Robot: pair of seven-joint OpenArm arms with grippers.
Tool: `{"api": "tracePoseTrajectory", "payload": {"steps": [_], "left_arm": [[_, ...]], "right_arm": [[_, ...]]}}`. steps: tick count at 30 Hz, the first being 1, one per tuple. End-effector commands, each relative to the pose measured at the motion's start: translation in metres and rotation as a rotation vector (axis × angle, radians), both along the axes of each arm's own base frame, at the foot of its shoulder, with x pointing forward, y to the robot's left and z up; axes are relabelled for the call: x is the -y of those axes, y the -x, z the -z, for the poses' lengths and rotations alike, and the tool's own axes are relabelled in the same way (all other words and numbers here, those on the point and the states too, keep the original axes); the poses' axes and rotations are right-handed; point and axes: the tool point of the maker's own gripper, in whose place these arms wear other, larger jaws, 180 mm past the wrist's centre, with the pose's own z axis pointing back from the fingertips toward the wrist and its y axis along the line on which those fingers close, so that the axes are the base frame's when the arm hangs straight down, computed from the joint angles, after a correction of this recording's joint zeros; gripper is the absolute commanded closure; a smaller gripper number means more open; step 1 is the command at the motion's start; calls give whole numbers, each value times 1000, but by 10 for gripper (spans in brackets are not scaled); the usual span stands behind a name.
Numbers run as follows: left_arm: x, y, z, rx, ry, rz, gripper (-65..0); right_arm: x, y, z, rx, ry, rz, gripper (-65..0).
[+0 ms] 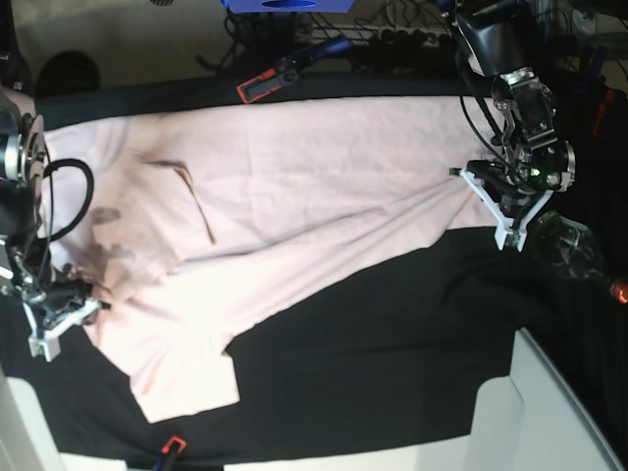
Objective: Fold the T-shirt properly
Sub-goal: 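Fold the pinched side edge across the shirt toward the other side with both grippers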
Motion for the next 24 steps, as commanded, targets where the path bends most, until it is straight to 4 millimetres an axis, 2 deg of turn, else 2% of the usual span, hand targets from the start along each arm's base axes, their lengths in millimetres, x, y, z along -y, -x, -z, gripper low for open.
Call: {"api": "tracePoseTrajectory", "payload": {"steps": [1, 2, 8, 11, 14, 16, 20, 24], "left_arm": [[-7, -11, -11, 38, -20, -4, 0], [-7, -11, -11, 39, -21, -4, 0], [-7, -9, -10, 35, -21, -4, 0], [-7, -9, -11, 36, -21, -3, 0], [-7, -10, -11, 37, -21, -4, 0], [-7, -11, -11, 39, -21, -4, 0], [-7, -12, -12, 42, -21, -4, 0], [-10, -14, -14, 46, -27, -3, 0]], "right_arm": [[10, -20, -24, 74, 7, 16, -22], [10, -20, -24, 76, 7, 16, 0], [17, -22, -29, 87, 16, 24, -1], [30, -26, -43, 123, 44, 26, -1], [32, -26, -48, 143, 61, 14, -1], [40, -21, -51, 152, 87, 8, -1], [42, -11, -49, 116, 111, -16, -1], [65, 1, -58, 114, 70, 77, -1]]}}
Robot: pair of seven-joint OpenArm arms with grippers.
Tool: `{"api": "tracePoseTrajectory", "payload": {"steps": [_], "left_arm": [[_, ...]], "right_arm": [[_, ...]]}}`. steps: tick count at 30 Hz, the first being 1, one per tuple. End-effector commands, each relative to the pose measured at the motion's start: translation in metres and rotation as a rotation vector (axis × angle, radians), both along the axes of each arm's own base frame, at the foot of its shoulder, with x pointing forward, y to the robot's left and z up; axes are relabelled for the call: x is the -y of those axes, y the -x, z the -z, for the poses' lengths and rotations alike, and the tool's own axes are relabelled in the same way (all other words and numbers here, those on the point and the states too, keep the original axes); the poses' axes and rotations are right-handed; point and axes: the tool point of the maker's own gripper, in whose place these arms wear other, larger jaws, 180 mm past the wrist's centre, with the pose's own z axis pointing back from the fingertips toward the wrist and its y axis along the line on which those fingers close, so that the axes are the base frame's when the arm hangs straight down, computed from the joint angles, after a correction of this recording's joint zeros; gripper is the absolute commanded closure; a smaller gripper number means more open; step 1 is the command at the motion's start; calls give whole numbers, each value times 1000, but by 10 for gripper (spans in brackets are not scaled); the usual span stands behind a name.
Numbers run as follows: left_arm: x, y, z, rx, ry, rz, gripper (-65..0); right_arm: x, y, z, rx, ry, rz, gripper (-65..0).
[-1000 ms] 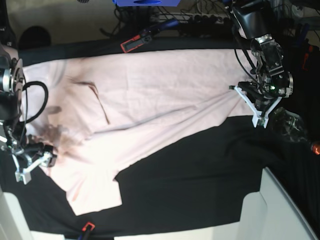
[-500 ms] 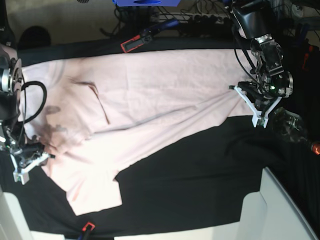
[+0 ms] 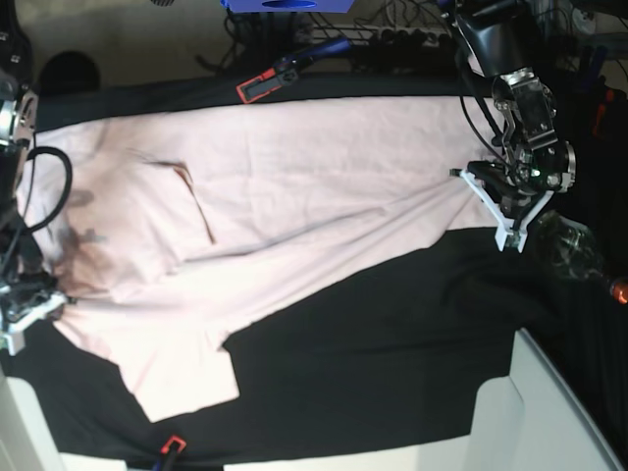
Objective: Fold the T-shirt properly
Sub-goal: 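Fold the pinched side edge across the shirt toward the other side with both grippers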
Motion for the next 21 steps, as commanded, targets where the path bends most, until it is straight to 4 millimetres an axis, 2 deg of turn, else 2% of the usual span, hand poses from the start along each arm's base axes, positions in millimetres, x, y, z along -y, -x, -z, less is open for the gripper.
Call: {"api": "tracePoseTrajectory", "payload": {"steps": [1, 7, 14, 19, 21], "left_arm": [[-14, -15, -18, 52, -40, -1, 0], [-31, -27, -41, 107, -92, 6, 0], [-34, -32, -53, 138, -115, 13, 0], [-35, -30, -54, 136, -120, 14, 0], [-35, -29, -53, 133, -122, 18, 0]], "right_arm": [[19, -15, -31, 75, 24, 26, -1], [21, -7, -49, 76, 87, -14, -1], [18, 10, -43, 19, 118, -43, -1], [46, 28, -44, -9, 77, 61, -1], [48, 36, -37, -45, 72, 65, -1]]}}
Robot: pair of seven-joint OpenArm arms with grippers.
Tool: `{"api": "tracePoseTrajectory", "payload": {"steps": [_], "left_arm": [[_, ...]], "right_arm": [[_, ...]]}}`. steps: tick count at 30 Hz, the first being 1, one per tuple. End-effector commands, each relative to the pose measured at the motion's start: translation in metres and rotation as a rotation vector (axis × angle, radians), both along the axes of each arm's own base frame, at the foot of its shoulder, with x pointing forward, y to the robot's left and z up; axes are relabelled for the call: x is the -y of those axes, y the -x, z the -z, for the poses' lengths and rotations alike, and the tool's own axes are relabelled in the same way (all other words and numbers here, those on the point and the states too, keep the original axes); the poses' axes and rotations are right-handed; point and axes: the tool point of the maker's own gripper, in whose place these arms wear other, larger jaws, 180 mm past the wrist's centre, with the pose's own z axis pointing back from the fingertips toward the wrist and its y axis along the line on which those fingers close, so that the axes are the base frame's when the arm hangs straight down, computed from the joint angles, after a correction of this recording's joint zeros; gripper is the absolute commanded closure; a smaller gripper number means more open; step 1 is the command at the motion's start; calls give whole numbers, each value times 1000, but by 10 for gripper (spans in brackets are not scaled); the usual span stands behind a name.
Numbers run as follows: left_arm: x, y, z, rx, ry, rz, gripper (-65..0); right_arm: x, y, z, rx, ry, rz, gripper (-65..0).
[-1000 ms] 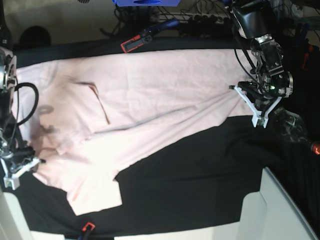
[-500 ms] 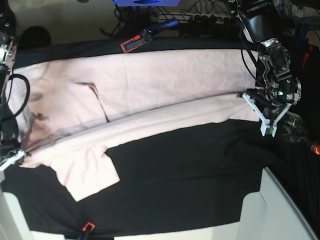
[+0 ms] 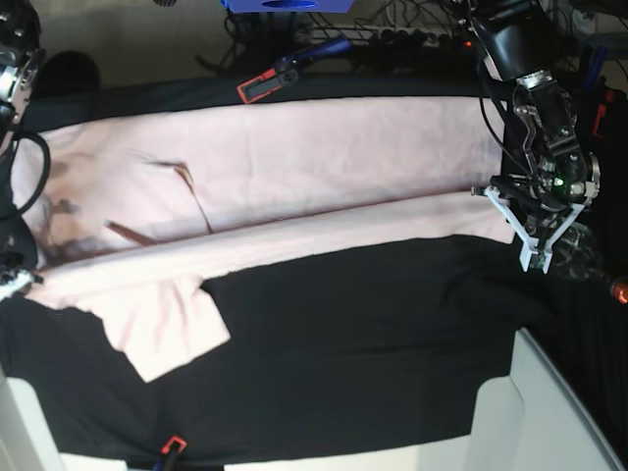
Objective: Fold the T-shirt properly
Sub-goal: 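Fold the pinched side edge across the shirt toward the other side with both grippers, then release the folded edge and raise both grippers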
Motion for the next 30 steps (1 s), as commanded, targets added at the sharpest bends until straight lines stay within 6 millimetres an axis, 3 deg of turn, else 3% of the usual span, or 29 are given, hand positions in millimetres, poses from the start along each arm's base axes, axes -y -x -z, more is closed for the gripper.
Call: {"api": "tracePoseTrajectory", "payload": {"steps": [1, 12, 23, 27, 30], "left_arm": [[-9, -9, -12, 29, -40, 3, 0], [-16, 11, -4, -17, -60, 7, 0], [-14, 20, 3, -45, -62, 22, -3], [-17, 19, 2, -46, -73, 27, -168], [-18, 17, -3, -28, -73, 22, -257]], "right_arm": [[13, -10, -20, 50, 27, 14, -1], [8, 30, 17, -68, 14, 10, -1], [0, 42, 29, -130, -8, 4, -10], [0, 44, 31, -153, -12, 5, -65], [0, 45, 31, -151, -11, 7, -197]]}}
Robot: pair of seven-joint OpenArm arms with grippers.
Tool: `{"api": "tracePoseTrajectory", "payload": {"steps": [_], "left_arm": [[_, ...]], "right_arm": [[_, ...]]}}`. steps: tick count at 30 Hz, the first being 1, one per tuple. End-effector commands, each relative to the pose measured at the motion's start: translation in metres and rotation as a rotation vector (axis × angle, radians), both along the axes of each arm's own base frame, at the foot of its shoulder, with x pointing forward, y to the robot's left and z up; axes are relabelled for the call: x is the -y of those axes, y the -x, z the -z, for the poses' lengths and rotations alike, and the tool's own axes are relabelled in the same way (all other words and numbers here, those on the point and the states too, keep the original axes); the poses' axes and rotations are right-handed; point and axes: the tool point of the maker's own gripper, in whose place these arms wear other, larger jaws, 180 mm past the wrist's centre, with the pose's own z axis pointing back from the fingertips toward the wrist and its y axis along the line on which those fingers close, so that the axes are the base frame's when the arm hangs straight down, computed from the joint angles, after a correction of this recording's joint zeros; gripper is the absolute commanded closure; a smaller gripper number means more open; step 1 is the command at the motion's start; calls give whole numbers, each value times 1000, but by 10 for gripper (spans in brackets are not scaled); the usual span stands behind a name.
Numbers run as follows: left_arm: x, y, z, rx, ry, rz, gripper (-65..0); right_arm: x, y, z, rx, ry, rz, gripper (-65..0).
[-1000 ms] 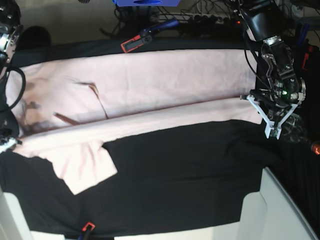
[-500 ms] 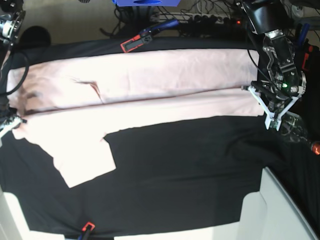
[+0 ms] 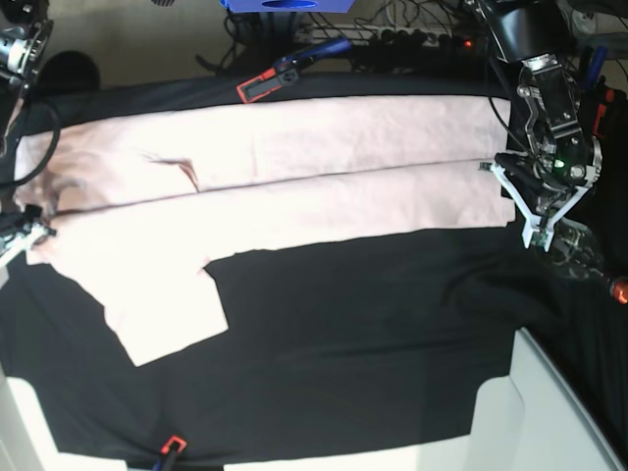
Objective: Fold the T-shirt properly
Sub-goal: 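Release the folded edge and raise both grippers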
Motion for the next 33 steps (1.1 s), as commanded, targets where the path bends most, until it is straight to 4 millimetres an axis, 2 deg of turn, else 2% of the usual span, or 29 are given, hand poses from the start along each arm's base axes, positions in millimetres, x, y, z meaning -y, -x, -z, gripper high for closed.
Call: {"api": "tracePoseTrajectory", "payload": {"steps": [1, 4, 6, 11, 13, 16, 19, 23, 25, 29, 33], "left_arm": [[-6, -16, -20, 66, -27, 8, -270], [-4, -22, -34, 108, -40, 14, -291], [-5, -30, -47, 146, -56, 20, -291], [-6, -45, -71, 212, -81, 24, -291], [-5, -48, -71, 217, -77, 23, -287], [2, -48, -68, 217, -62, 18, -282], [4, -48, -68, 221, -55, 18, -280], [3, -45, -66, 212, -58, 19, -279], [1, -44, -66, 208, -65, 20, -279], [-13, -31, -64, 198, -72, -20, -279], [-24, -25, -65, 204, -75, -63, -279]], "right_arm": [[15, -14, -20, 63, 23, 19, -242], [35, -11, -31, 111, 11, 107, -367], [43, -12, -40, 146, 19, 136, -418], [51, -17, -71, 218, 96, 112, -422], [50, -20, -79, 235, 110, 99, -427], [21, -37, -74, 216, 127, -24, -428], [-20, -66, -77, 228, 141, -174, -425], [-50, -95, -76, 245, 133, -264, -427], [-59, -109, -70, 231, 116, -285, -427], [-66, -119, -45, 164, 79, -295, -428], [-80, -133, -34, 163, 93, -353, -428]]}}
